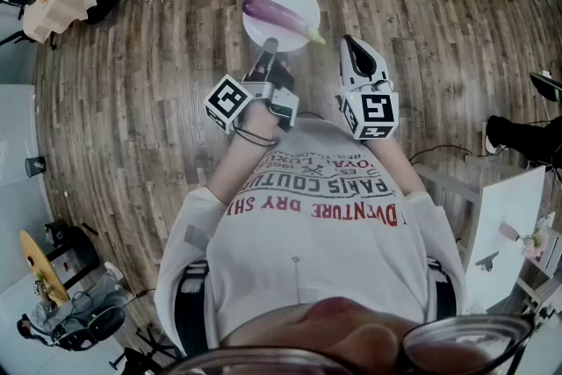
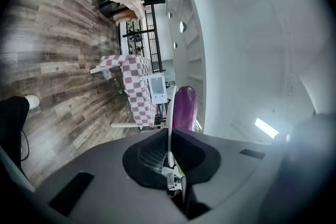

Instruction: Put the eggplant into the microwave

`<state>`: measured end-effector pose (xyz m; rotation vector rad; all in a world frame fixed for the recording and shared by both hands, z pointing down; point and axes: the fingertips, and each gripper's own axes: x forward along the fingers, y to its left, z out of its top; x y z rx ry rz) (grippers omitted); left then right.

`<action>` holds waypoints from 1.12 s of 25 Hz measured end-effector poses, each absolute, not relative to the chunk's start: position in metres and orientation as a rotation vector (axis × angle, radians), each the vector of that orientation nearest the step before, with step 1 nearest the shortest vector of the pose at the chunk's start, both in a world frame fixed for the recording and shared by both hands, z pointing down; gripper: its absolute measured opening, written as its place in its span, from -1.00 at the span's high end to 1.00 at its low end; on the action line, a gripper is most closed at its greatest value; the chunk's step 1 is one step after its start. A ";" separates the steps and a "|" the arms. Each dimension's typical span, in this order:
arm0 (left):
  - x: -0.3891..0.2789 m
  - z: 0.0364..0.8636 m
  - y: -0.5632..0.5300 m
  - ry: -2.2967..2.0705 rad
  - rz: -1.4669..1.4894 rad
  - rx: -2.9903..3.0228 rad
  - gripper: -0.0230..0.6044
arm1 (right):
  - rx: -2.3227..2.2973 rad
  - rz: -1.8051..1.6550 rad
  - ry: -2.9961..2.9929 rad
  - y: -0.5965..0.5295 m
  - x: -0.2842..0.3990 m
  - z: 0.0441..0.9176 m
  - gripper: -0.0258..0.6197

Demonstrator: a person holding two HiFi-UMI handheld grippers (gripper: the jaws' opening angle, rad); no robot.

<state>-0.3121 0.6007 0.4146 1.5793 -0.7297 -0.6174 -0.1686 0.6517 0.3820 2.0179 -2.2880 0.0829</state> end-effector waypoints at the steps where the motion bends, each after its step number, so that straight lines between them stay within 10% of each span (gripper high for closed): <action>1: -0.312 0.415 0.600 -0.728 -0.619 1.575 0.82 | 2.016 0.082 -2.288 0.651 -0.169 0.383 0.84; 28: -0.270 0.444 0.554 -0.722 -0.534 1.524 0.82 | 2.105 0.252 -2.222 0.611 -0.120 0.417 0.84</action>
